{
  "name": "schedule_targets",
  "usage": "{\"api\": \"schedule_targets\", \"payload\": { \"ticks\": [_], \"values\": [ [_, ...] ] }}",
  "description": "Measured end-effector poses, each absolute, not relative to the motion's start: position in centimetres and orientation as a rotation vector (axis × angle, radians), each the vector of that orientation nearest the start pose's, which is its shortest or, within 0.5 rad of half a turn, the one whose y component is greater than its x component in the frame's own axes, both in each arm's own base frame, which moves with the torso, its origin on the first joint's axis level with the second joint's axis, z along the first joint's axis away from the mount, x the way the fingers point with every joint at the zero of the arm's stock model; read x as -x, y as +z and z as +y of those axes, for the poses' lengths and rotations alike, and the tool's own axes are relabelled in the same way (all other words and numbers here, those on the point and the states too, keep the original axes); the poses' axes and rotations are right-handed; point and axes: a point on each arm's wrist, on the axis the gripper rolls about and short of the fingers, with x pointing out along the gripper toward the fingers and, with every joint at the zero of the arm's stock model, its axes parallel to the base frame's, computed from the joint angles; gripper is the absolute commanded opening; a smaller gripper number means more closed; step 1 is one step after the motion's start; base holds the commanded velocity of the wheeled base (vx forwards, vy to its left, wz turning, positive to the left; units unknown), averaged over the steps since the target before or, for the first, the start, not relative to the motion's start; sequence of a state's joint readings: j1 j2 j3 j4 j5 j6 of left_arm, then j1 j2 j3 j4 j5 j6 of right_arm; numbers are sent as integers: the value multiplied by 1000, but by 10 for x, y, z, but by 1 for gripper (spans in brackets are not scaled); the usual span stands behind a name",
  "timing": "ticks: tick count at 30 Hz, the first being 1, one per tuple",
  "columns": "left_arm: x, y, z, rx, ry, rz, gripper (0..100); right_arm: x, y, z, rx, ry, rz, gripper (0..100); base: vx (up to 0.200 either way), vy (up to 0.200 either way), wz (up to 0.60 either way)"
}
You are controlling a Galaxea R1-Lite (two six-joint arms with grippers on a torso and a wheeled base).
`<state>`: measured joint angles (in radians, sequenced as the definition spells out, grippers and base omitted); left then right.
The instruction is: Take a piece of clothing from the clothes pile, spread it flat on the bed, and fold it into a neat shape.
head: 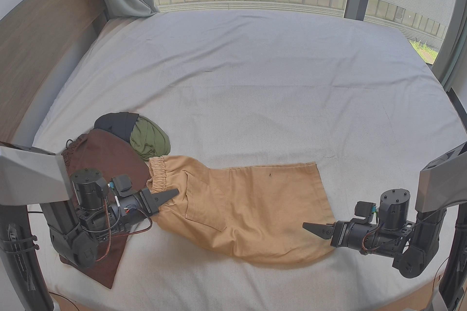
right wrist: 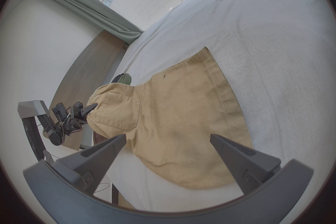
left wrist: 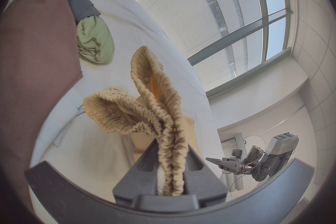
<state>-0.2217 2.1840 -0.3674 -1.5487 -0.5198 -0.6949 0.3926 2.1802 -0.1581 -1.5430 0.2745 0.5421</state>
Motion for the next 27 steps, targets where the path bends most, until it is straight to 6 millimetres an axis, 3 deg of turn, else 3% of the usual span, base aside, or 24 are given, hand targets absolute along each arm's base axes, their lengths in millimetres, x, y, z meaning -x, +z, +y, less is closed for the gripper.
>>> {"api": "schedule_targets", "payload": {
  "ticks": [27],
  "values": [
    [-296,50,-133,668,-807,458,0,-234,16,102,-488,509,616,100,0,0,0]
  ]
}}
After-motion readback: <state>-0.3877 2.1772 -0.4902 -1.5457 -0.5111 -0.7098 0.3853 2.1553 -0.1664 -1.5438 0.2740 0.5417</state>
